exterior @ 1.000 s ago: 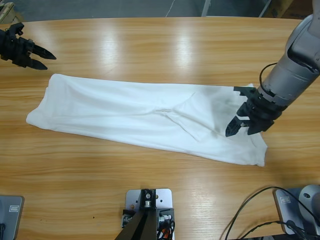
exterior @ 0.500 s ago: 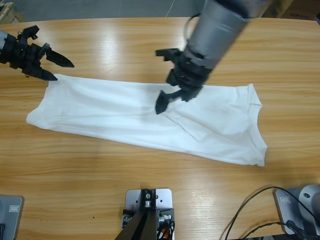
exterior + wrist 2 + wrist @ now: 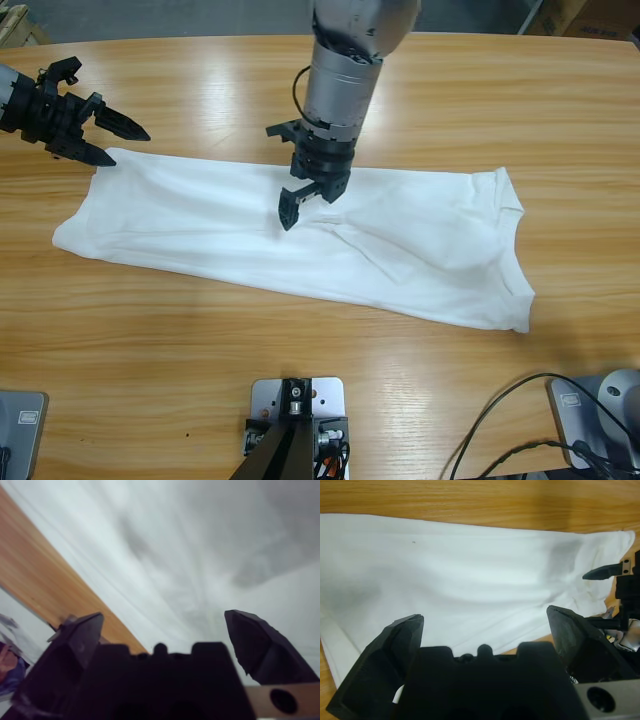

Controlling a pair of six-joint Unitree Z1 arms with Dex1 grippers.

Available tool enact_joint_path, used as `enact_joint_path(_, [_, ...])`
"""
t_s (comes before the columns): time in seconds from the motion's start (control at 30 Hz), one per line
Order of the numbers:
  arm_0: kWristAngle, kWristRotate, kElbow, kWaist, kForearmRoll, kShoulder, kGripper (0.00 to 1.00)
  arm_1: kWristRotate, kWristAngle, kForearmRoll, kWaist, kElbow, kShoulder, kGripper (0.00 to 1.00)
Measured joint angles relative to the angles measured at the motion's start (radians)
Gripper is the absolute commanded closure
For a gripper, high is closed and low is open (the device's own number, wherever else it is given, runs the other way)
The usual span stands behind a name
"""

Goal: Fold clothes

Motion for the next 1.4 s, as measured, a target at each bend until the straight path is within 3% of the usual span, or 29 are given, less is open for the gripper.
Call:
enact_joint_path(0.6, [0.000,0.001,0.001,0.000,0.000,0.000,0.046,0.012,-0.001,0.039,0.097,-0.025,0.049,0.013])
enact_joint_path(0.9, [0.000,0.003,0.001,0.000,0.000,0.000,0.046,0.087,-0.009,0.034,0.164,0.076,0.012,0.013])
enact_joint_path(1.17, [0.000,0.003,0.001,-0.004,0.000,0.000,0.046,0.109,-0.043,0.043,0.166,0.046,-0.008,0.013])
enact_joint_path(1.4, [0.045,0.001,0.006,-0.006,0.000,0.000,0.046,0.020,-0.019,0.052,0.105,-0.102,-0.008,0.012])
